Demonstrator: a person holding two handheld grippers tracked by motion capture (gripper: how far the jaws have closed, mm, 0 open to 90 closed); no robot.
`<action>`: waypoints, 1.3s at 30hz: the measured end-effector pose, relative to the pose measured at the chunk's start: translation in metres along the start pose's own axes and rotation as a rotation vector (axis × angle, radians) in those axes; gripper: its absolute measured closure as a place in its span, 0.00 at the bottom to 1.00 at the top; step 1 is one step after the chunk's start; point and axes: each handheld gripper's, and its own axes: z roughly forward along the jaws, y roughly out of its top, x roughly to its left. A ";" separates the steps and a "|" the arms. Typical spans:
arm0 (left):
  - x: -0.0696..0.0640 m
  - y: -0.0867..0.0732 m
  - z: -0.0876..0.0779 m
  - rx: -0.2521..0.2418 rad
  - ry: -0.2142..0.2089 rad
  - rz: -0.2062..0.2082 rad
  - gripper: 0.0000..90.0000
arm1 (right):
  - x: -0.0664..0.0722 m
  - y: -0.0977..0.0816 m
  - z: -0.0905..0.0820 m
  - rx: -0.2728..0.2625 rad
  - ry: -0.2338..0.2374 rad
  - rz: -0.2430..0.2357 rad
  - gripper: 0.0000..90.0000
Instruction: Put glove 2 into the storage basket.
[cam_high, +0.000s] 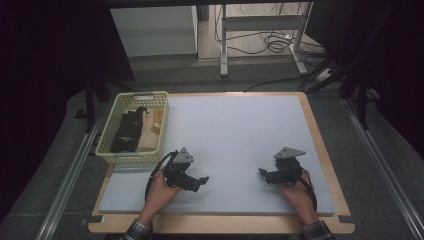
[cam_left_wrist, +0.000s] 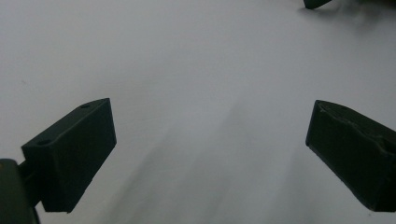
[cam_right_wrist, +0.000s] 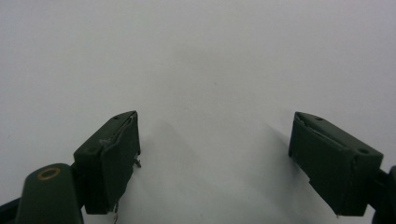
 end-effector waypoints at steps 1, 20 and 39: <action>0.000 0.000 0.001 0.003 -0.001 0.001 0.02 | 0.000 0.000 0.000 0.000 0.000 0.000 0.18; -0.005 -0.010 0.018 0.079 0.014 0.021 0.02 | 0.000 0.000 0.000 0.000 0.000 -0.001 0.18; -0.006 -0.017 0.026 0.096 0.028 0.028 0.00 | 0.000 0.000 0.000 0.001 0.001 -0.001 0.18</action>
